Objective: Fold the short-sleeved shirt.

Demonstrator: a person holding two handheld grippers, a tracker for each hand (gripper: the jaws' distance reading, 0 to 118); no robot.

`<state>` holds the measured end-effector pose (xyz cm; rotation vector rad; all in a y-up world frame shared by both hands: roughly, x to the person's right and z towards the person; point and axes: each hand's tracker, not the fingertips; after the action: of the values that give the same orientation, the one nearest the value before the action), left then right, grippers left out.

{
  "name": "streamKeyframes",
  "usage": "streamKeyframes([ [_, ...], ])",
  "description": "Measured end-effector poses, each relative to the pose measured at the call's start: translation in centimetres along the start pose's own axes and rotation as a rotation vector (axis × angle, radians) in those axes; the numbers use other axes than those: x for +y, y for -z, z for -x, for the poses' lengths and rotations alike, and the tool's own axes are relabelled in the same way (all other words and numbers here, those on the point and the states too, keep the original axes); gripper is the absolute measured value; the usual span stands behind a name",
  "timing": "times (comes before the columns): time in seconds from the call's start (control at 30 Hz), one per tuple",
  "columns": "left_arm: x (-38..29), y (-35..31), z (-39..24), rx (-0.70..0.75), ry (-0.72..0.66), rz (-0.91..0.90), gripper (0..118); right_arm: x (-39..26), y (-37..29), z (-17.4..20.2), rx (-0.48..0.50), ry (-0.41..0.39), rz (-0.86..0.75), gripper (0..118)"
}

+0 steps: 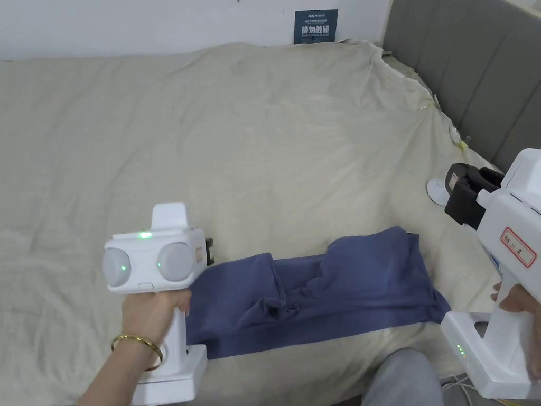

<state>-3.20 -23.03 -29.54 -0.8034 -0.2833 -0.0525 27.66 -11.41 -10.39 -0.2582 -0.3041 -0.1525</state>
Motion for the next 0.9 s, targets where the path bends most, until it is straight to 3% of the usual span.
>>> streamKeyframes([
  [0.13, -3.8, 1.3, -3.0, -0.092, 0.068, 0.049, 0, -0.5, 0.4, -0.8, -0.011, -0.011, 0.006, 0],
  [0.33, -8.6, 2.5, -7.7, -0.119, 0.218, 0.125, 0, -0.6, -0.3, -1.6, -0.042, 0.002, 0.018, 0],
  [0.43, -11.1, 1.4, -9.6, -0.070, 0.426, 0.027, 0, -0.7, -0.5, -1.8, -0.052, 0.009, 0.024, 0],
  [0.57, -11.8, 0.5, -9.2, -0.182, 0.316, 0.056, 0, -0.8, -0.7, -1.7, -0.054, 0.005, 0.030, 0],
  [0.67, -11.3, 0.4, -9.0, -0.184, 0.326, 0.051, 0, -0.7, -0.7, -1.4, -0.047, 0.000, 0.032, 0],
  [0.73, -9.7, -0.5, -8.0, -0.315, 0.230, 0.055, 0, -0.5, -0.7, -1.0, -0.039, -0.007, 0.030, 0],
  [0.9, -4.4, -4.6, -4.8, -0.420, 0.057, -0.172, 0, -0.1, -0.7, -0.4, -0.026, -0.012, 0.022, 0],
])
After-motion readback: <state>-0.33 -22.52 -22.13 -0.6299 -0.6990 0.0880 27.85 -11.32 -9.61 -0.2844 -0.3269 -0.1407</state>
